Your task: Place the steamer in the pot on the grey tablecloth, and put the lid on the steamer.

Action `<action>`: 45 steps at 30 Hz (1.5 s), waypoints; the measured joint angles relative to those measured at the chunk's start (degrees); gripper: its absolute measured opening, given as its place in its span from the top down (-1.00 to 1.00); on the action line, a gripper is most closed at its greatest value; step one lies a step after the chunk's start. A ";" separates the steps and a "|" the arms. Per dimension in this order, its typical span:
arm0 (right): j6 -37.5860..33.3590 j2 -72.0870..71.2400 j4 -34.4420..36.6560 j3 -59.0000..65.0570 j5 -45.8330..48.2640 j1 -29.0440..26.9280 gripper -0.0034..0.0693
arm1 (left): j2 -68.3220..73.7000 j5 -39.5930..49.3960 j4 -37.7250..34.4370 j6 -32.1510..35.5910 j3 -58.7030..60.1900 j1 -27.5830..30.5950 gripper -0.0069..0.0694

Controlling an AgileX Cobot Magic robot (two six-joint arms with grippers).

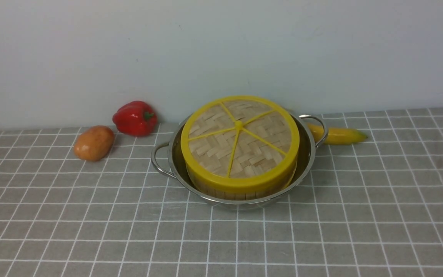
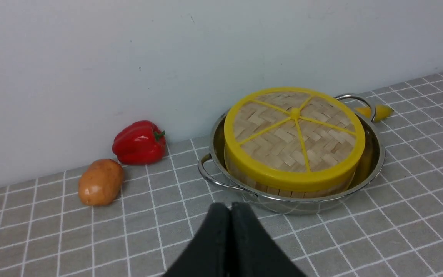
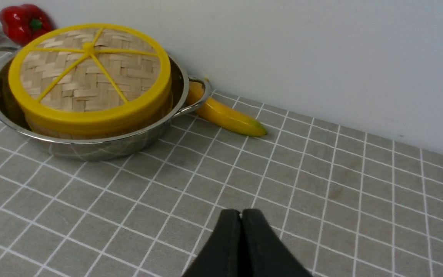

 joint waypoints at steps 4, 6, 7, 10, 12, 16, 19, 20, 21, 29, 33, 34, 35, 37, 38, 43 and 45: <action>0.00 0.00 2.18 0.00 -0.14 0.00 0.87 | 0.00 -0.07 0.00 -0.17 0.00 0.00 0.84; 0.00 0.00 3.60 0.00 -0.29 0.00 0.86 | 0.00 -0.07 0.00 -0.17 0.00 0.00 0.84; 0.00 0.00 5.02 0.00 -0.29 0.00 0.83 | 0.00 -0.08 0.00 -0.17 0.00 0.00 0.84; 0.00 0.00 7.78 0.00 -0.34 0.00 0.79 | 0.00 -0.08 0.00 -0.17 0.06 0.00 0.82; 0.00 0.00 9.06 0.00 -0.34 0.00 0.76 | 0.00 -0.21 0.21 0.03 0.20 0.07 0.81; 0.00 0.00 11.93 0.00 -0.35 0.00 0.70 | -1.52 -3.78 3.07 4.15 3.64 6.76 0.81; 0.00 0.00 13.70 0.00 -0.35 0.00 0.66 | -5.33 -12.85 4.46 5.84 12.23 14.85 0.79; 0.00 0.00 14.08 0.00 -0.35 0.00 0.65 | -6.23 -14.33 4.77 5.92 14.32 16.44 0.79; 0.00 0.00 14.42 0.00 -0.35 0.00 0.65 | -7.48 -18.05 5.11 5.97 17.28 18.51 0.79; 0.00 0.00 15.82 0.00 -0.35 0.00 0.58 | -17.54 -35.88 5.23 4.47 38.29 32.19 0.76; 0.00 0.00 15.88 0.00 -0.35 0.00 0.54 | -18.02 -36.09 5.23 1.82 41.24 33.92 0.75; 0.06 0.00 15.88 0.00 -0.35 0.00 0.53 | -18.11 -36.02 5.17 1.43 41.69 33.97 0.74; 0.06 0.00 15.88 0.00 -0.35 0.00 0.52 | -18.13 -36.02 5.05 0.94 41.83 33.97 0.73; 0.12 0.00 15.88 0.00 -0.35 0.00 0.51 | -18.13 -35.95 4.93 0.63 41.92 33.97 0.73; 0.44 0.00 15.88 0.00 -0.41 0.00 0.51 | -18.13 -35.89 4.64 0.22 41.92 33.97 0.73; 1.26 0.00 15.88 0.02 -0.41 0.00 0.47 | -18.13 -35.73 4.59 -0.18 41.92 33.97 0.70; 1.35 0.00 15.88 0.02 -0.41 0.00 0.46 | -18.13 -35.73 4.59 -0.18 41.92 33.97 0.70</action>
